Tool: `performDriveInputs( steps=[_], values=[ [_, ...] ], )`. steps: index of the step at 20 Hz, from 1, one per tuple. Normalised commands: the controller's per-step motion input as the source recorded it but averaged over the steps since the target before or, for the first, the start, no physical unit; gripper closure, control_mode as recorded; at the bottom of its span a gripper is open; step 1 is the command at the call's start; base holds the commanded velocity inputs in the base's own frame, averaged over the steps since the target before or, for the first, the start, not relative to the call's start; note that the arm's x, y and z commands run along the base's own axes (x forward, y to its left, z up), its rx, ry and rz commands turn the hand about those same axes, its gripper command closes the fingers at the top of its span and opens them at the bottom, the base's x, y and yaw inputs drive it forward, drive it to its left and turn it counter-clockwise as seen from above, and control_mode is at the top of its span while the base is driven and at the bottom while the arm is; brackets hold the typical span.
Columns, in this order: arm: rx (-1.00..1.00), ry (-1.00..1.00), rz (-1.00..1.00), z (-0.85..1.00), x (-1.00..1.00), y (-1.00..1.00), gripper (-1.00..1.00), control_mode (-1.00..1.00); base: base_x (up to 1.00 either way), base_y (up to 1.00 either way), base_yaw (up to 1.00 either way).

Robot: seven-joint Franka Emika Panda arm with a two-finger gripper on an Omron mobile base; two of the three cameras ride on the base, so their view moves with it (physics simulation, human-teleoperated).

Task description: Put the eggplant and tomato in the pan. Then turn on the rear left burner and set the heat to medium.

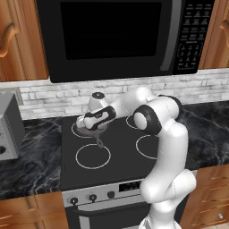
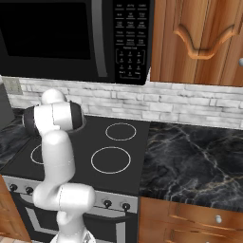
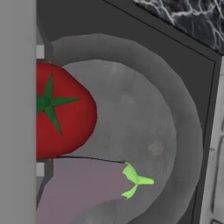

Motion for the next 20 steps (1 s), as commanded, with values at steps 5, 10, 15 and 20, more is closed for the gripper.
performDriveInputs(
  steps=[5, 10, 15, 20],
  values=[
    [0.00, 0.01, -0.02, 0.00, 0.03, -0.06, -1.00, -1.00, 0.00, 0.00, 0.00],
    [0.00, 0.00, 0.00, 0.04, 0.06, 0.00, -1.00, -1.00, 0.00, 0.00, 0.00],
    [0.00, 0.00, 0.00, 0.06, 0.00, 0.00, -1.00, -1.00, 0.00, 0.00, 0.00],
    [0.00, -0.01, 0.00, 0.13, -0.40, 0.00, -1.00, -1.00, 0.00, 0.00, 0.00]
  ],
)
